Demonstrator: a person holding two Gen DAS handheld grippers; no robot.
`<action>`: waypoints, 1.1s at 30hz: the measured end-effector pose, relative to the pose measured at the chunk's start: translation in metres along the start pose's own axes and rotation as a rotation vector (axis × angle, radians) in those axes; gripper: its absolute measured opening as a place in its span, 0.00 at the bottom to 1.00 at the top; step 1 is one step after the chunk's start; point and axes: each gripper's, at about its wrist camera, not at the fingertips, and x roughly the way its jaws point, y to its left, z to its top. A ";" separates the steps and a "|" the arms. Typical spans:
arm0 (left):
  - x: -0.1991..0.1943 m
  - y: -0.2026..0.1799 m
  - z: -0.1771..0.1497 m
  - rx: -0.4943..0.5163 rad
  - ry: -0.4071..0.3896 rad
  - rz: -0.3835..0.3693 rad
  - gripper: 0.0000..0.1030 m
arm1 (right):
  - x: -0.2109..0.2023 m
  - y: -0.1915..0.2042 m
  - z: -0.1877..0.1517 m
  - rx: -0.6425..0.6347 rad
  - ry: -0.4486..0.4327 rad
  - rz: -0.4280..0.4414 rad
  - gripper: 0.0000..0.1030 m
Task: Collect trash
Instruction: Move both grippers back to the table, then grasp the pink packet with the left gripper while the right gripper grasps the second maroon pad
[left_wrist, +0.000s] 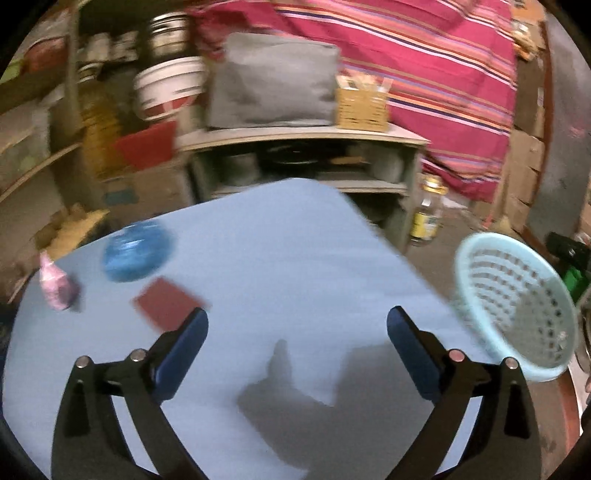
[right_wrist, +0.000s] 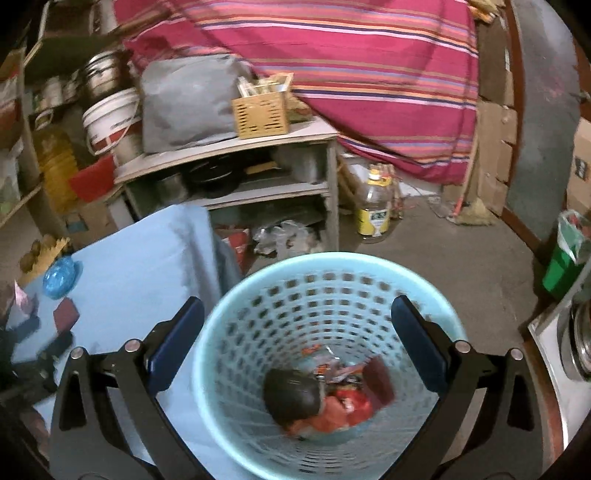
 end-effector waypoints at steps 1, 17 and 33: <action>0.000 0.018 -0.001 -0.015 -0.002 0.022 0.93 | 0.003 0.014 -0.001 -0.019 0.001 0.006 0.96; 0.004 0.222 -0.019 -0.267 0.080 0.227 0.93 | 0.064 0.205 -0.024 -0.224 0.099 0.209 0.96; 0.021 0.315 -0.038 -0.338 0.127 0.273 0.93 | 0.113 0.341 -0.061 -0.399 0.274 0.346 0.96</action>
